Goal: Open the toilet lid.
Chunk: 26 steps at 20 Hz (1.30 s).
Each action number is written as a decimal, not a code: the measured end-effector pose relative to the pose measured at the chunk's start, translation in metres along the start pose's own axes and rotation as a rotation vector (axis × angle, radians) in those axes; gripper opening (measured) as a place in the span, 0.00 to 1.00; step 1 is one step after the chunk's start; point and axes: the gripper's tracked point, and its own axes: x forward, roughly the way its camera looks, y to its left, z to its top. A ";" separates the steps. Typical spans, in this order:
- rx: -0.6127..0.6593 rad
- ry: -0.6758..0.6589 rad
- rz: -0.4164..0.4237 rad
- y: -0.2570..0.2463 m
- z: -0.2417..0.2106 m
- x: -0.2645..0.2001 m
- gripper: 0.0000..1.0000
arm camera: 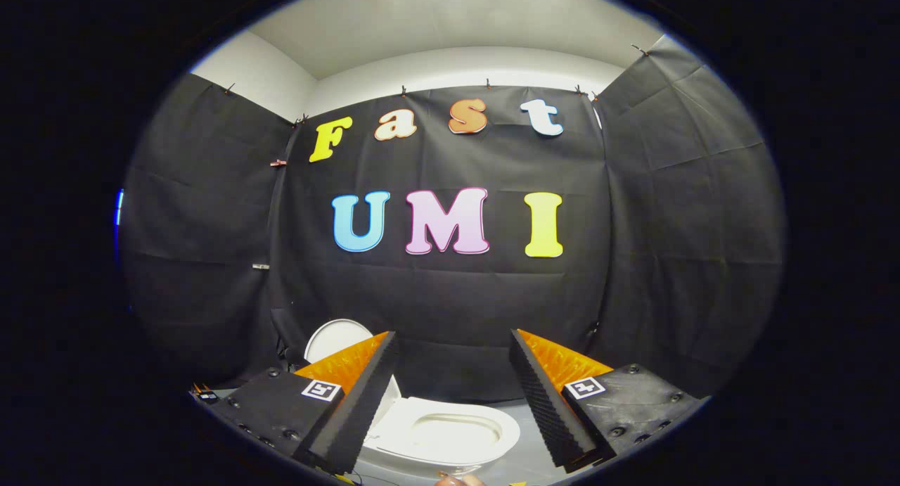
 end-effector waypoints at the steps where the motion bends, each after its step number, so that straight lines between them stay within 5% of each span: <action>1: 0.002 -0.011 0.009 -0.004 0.004 -0.003 1.00; 10: 0.027 -0.031 -0.036 -0.058 0.013 -0.015 0.99; 26: 0.113 -0.123 0.060 -0.047 0.045 -0.031 0.99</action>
